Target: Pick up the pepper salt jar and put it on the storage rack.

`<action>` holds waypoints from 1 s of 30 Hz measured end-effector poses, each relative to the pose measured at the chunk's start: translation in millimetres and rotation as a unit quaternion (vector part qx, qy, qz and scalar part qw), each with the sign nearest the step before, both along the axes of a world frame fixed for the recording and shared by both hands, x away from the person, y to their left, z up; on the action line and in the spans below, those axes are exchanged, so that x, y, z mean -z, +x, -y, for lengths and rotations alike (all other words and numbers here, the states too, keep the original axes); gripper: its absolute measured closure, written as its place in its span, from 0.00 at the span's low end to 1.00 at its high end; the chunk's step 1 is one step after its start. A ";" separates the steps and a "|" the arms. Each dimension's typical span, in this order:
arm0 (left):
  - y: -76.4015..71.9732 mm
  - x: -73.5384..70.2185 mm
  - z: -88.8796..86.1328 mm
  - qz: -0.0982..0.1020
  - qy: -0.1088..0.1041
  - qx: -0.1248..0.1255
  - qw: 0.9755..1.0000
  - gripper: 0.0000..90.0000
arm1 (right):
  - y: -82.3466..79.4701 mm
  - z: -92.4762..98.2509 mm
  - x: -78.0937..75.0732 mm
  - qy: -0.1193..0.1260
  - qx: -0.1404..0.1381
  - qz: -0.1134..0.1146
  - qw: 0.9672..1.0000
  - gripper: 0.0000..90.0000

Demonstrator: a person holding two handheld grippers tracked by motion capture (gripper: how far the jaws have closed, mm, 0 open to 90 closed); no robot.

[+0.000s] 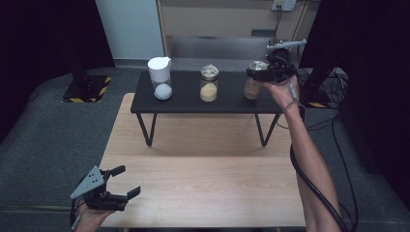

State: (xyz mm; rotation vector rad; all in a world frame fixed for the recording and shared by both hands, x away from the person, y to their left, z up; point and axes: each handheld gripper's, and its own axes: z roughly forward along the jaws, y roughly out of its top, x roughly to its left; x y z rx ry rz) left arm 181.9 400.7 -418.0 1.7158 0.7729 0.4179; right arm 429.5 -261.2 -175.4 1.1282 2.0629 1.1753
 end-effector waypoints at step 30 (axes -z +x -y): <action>0.1 -0.1 0.3 0.000 0.001 0.001 1.000 0.03 | 7.2 -4.2 10.1 -0.011 0.004 -0.008 1.000 0.38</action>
